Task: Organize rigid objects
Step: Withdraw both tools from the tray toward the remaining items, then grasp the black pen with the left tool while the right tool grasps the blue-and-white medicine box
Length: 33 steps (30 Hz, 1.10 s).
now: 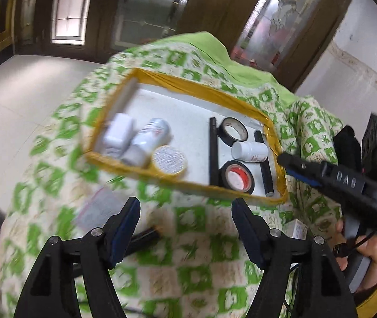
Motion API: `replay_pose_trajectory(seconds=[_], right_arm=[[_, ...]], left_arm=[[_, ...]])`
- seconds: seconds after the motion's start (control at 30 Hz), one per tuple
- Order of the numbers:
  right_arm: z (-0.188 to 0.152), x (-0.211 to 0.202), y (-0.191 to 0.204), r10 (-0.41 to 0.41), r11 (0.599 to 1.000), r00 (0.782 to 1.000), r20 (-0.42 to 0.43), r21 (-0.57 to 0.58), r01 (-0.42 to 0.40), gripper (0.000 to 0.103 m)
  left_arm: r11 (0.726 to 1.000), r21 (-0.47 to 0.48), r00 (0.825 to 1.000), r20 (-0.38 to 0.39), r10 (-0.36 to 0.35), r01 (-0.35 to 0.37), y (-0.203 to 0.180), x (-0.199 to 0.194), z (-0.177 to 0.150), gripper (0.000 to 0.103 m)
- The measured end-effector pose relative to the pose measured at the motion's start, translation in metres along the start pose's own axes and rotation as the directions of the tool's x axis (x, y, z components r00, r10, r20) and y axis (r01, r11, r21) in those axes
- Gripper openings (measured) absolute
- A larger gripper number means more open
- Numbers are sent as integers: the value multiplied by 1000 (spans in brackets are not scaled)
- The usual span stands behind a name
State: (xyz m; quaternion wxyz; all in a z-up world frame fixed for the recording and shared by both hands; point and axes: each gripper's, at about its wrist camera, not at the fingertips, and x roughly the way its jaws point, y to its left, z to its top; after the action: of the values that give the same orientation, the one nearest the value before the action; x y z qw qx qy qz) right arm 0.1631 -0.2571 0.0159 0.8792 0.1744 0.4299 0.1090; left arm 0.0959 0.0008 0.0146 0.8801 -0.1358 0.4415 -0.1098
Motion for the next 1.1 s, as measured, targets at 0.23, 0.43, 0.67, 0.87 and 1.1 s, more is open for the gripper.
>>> replay_pose_trajectory(seconds=[0.23, 0.43, 0.67, 0.87, 1.1], right_arm=[[-38, -10, 6, 8, 1000, 998, -58, -30, -10, 39], [-57, -14, 1, 7, 1000, 996, -91, -27, -10, 39], [-52, -23, -20, 20, 1000, 992, -121, 6, -20, 40], [-49, -22, -28, 50, 999, 987, -155, 24, -47, 40], [-60, -24, -13, -92, 994, 981, -171, -71, 81, 40]], left_arm=[[983, -168, 997, 8, 76, -74, 53, -23, -20, 75], [962, -254, 995, 3, 105, -100, 73, -22, -23, 75], [982, -75, 974, -160, 158, -171, 46, 11, -33, 75], [972, -4, 939, -261, 225, -235, 43, 34, -42, 75], [976, 58, 940, -264, 216, -208, 31, 38, -47, 29]])
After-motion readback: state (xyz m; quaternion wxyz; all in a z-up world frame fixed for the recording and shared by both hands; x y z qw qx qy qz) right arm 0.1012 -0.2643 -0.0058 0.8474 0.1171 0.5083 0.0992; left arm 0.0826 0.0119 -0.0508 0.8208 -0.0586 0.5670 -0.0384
